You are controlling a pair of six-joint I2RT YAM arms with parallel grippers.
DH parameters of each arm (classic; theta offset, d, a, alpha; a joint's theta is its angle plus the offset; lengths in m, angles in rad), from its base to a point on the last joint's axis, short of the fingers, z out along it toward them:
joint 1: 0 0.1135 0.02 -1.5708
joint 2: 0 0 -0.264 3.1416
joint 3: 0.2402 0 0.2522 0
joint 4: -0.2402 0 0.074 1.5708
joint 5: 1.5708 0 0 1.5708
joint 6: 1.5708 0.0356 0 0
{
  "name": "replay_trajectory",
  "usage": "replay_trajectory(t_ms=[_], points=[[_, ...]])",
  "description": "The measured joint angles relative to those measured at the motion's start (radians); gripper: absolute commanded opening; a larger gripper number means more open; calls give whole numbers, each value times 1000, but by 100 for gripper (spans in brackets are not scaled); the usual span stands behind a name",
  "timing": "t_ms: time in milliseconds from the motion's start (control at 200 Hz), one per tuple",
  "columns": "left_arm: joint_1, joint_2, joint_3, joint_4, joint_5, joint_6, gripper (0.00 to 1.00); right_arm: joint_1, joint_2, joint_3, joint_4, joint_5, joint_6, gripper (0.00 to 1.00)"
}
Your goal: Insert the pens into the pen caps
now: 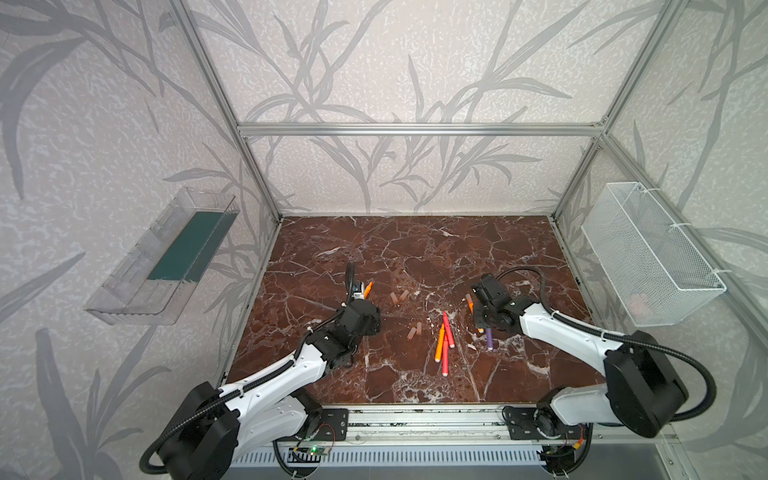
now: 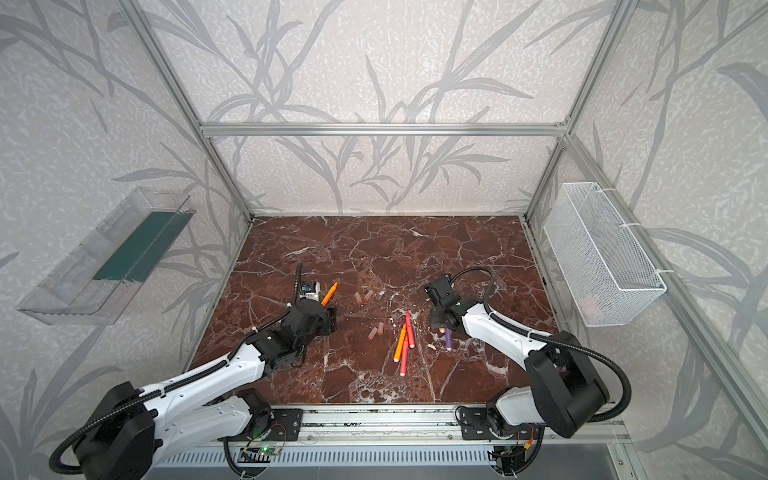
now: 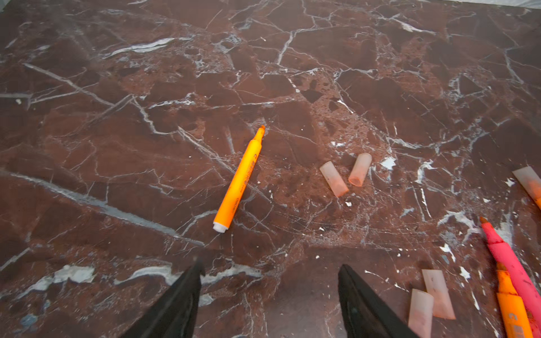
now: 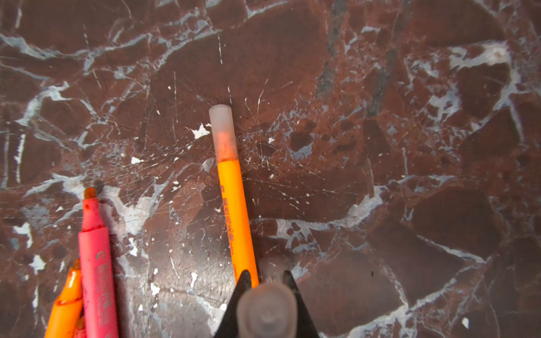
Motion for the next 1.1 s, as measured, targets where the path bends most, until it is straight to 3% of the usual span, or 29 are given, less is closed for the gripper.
replay_trajectory(t_ms=[255,350,660,865,1100], points=[[38,4,0,-26,-10,-25,76,-22,162,73,-5,-27,0,12],[50,26,0,-26,-9,-33,76,-23,176,75,-8,-32,0,21],[85,121,21,-29,4,-42,76,-32,175,75,-7,-33,0,35],[158,216,71,-35,10,-53,76,-32,113,75,-7,-45,0,39],[225,344,134,-39,56,-47,73,40,-105,55,91,-82,-21,38]])
